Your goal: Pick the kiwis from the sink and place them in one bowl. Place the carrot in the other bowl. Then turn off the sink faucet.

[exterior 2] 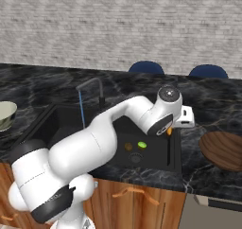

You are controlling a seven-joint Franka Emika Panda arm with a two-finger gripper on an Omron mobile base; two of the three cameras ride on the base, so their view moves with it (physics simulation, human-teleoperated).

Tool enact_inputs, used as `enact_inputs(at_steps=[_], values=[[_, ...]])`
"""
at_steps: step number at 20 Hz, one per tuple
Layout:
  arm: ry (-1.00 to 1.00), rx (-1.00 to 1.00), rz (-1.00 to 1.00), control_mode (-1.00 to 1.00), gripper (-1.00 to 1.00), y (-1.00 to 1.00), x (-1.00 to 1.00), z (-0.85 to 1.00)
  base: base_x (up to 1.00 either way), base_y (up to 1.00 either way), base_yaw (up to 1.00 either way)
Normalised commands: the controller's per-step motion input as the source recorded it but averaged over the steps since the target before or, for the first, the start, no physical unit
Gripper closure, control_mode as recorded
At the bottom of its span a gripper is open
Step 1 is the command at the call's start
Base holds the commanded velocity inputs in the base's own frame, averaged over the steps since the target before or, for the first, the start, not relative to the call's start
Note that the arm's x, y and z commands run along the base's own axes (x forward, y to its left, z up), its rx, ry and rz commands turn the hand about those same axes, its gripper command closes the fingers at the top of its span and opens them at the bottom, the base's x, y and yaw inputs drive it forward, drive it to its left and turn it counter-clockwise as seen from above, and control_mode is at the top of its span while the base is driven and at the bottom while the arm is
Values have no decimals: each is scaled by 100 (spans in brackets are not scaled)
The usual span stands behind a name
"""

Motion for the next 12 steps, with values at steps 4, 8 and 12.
enact_inputs(at_steps=[4, 8, 12], values=[[0, 0, -1, -100, 100, -33, 0, -6, 0, 0, 0], [0, 0, -1, -100, 100, -34, 0, 0, 0, 0, 0], [0, 0, -1, -100, 100, -35, 0, -1, 0, 0, 0]])
